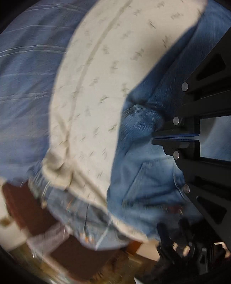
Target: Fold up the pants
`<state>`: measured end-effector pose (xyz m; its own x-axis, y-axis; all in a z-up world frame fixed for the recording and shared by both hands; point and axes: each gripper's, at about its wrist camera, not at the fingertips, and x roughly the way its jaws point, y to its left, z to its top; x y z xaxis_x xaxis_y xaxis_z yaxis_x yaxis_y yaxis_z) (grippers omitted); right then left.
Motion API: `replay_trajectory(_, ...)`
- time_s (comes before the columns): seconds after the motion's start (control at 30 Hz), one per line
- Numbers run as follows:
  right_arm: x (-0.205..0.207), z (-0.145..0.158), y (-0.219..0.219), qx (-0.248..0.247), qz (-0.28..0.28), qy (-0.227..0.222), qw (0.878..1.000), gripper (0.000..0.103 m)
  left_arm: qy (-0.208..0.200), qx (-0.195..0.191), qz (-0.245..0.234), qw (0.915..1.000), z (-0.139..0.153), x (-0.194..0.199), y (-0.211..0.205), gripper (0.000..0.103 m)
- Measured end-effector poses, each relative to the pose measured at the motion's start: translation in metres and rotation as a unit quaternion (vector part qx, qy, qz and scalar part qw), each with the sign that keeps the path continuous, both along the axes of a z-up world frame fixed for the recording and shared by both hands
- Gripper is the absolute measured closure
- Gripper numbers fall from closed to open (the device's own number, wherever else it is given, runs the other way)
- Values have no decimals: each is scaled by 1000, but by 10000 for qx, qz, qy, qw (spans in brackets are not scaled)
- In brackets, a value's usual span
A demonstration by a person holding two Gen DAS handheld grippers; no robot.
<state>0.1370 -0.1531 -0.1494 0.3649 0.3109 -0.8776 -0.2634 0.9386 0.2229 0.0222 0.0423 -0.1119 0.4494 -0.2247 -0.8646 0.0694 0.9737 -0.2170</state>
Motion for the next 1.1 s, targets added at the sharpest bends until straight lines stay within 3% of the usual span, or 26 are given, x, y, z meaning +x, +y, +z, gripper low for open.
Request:
replay_trajectory(0.1, 7, -11, -6, 310, -191, -131, 9993, 101, 171, -111, 66, 9998, -4, 9, 3, 40)
replay_trajectory(0.23, -2, 14, -36, 775, -625, -456, 9940, 101, 184, -49, 93, 9998, 4, 6, 1, 40)
replay_trajectory(0.3, -9, 30, -60, 762, -841, -633, 9915, 101, 95, -6, 31, 9999, 11, 3, -7, 40)
replay_trajectory(0.43, -28, 40, -101, 714, -1103, -511, 9900, 100, -142, 48, -253, 9996, 17, -6, -20, 40)
replay_trajectory(0.57, -50, 25, -116, 377, -1098, -405, 9924, 101, -61, 584, -275, 9979, 0, 2, -32, 40)
replay_trajectory(0.6, -50, 16, -119, 243, -1236, -358, 9914, 101, 4, 704, -248, 9972, -6, 6, -33, 33)
replay_trajectory(0.67, -47, -6, -127, 77, -1411, -287, 9895, 100, 13, 705, -192, 9973, -8, 4, -30, 28)
replay_trajectory(0.7, -51, -6, -132, 276, -1465, -558, 9872, 100, 58, 680, -174, 9975, -6, 4, -29, 28)
replay_trajectory(0.77, -55, -4, -138, 412, -1596, -485, 9851, 100, 45, 661, -147, 9977, 2, 2, -30, 28)
replay_trajectory(0.93, -91, 30, -175, 888, -1977, -1114, 9699, 100, -365, 505, -572, 9964, 34, -4, -57, 28)
replay_trajectory(1.0, -107, 38, -198, 985, -2171, -1161, 9642, 100, -443, 496, -830, 9943, 38, -5, -77, 28)
replay_trajectory(1.1, -132, 45, -231, 549, -2501, -1095, 9604, 100, -284, 488, -1017, 9932, 28, -4, -100, 28)
